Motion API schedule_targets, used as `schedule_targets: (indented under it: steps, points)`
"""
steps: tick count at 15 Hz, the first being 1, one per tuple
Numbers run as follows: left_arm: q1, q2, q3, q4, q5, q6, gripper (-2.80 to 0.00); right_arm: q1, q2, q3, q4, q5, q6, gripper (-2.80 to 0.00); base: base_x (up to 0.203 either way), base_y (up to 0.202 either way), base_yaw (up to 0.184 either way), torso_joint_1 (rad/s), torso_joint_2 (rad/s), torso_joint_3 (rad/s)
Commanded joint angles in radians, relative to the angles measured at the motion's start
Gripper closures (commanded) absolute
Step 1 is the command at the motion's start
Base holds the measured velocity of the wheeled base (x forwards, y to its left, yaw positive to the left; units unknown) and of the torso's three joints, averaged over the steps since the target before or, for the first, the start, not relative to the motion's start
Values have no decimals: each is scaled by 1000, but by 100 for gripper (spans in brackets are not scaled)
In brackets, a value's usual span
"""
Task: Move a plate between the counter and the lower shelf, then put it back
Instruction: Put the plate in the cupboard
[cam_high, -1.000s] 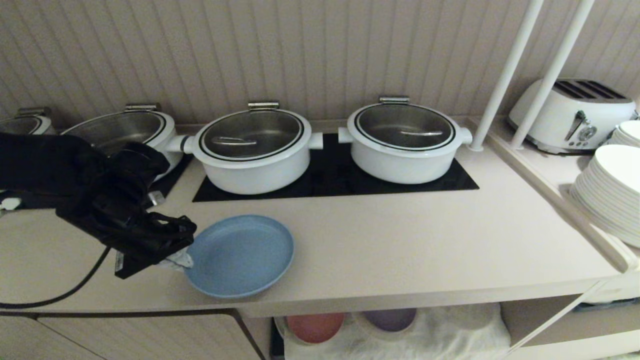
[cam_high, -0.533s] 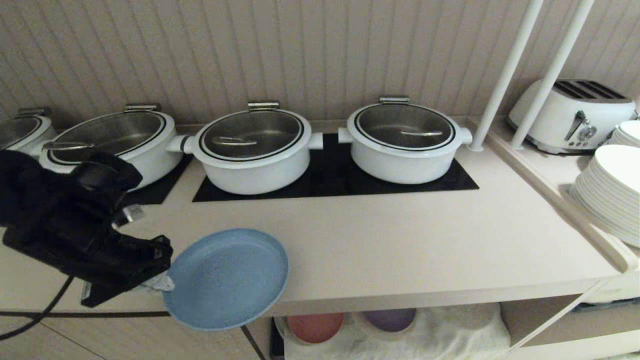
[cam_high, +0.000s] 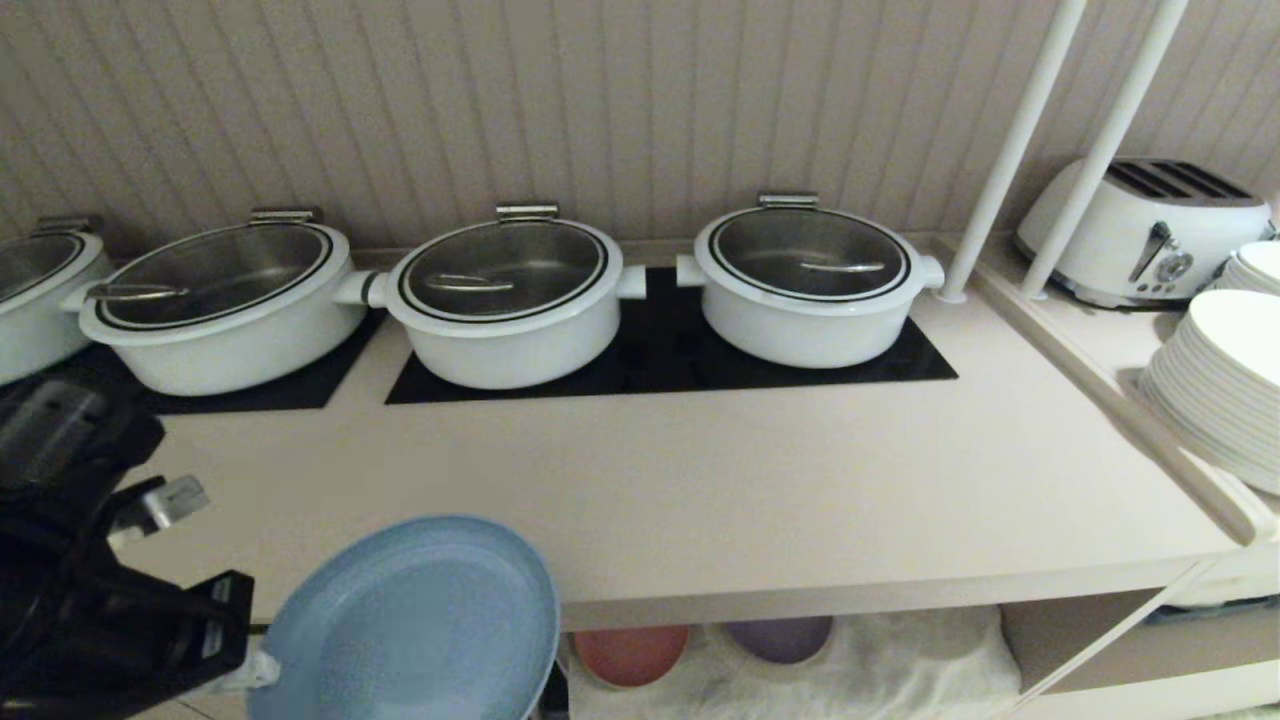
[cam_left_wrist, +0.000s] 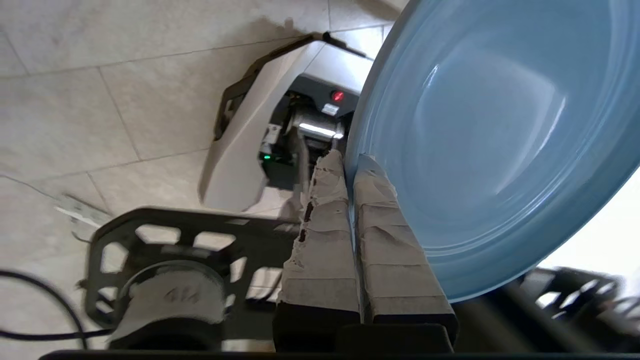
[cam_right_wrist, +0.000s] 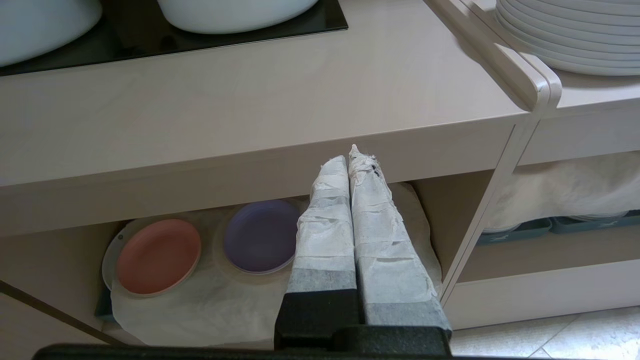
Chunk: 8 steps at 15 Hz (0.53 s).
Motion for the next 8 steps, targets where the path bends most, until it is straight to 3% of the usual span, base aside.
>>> schedule_targets:
  steps: [1,8]
  points:
    - [0,-112,71,4,-1,26,0,0,0,0,0,-1,0,0,0,0,0,0,0,0]
    - [-3,-208,154,16,-34,47,0,0,0,0,0,-1,0,0,0,0,0,0,0,0]
